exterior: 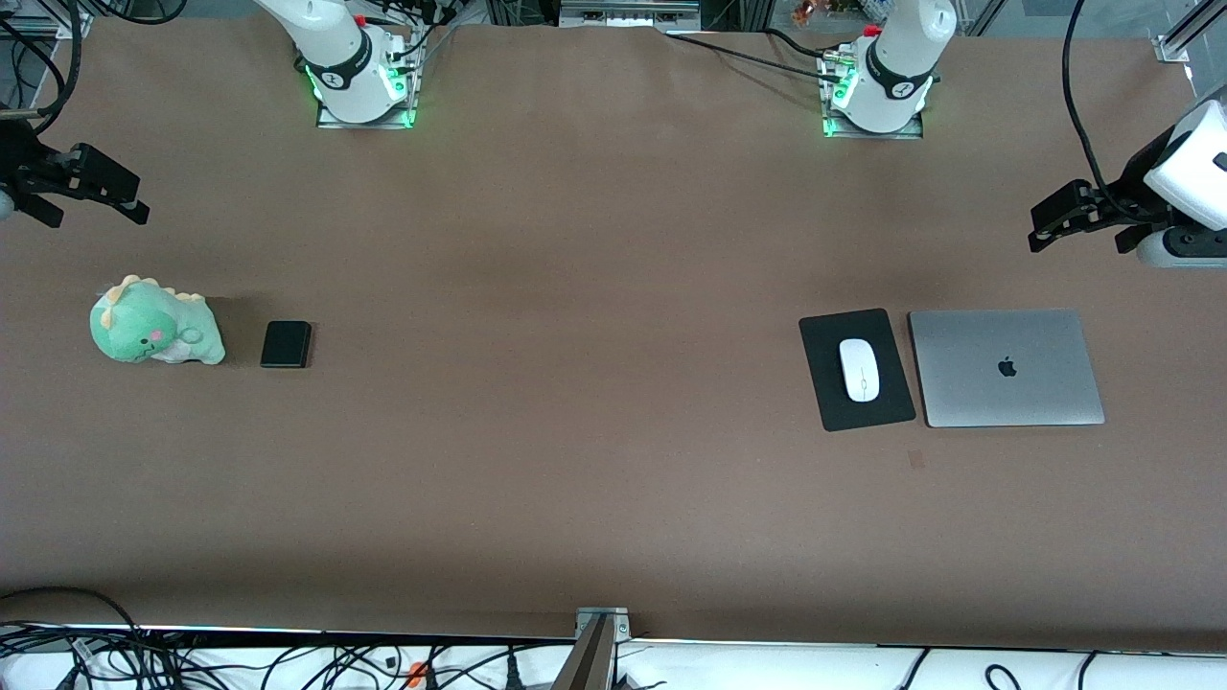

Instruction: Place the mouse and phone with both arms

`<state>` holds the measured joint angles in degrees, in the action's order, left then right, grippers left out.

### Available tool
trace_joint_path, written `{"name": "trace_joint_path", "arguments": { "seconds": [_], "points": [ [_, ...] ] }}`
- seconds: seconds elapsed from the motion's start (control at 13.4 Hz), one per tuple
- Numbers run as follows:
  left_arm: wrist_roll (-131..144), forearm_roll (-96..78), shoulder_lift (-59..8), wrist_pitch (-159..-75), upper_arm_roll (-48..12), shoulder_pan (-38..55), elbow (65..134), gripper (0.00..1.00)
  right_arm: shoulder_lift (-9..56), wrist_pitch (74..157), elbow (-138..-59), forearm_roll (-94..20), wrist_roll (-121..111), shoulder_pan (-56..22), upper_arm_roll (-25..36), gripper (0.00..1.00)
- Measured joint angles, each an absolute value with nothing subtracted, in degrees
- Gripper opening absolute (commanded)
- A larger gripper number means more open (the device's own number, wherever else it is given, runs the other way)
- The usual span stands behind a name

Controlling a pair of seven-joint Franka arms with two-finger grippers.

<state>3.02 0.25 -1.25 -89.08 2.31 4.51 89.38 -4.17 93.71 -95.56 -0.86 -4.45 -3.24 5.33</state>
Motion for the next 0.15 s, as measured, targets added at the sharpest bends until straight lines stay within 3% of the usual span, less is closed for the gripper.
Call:
{"name": "trace_joint_path", "arguments": {
  "seconds": [0.15],
  "points": [
    [3.0,0.2,-1.2,-89.1,2.3,4.5,89.4,1.0,-4.2,93.7,-95.6,-0.9,-4.4,-3.2,5.3,1.0]
  ]
}}
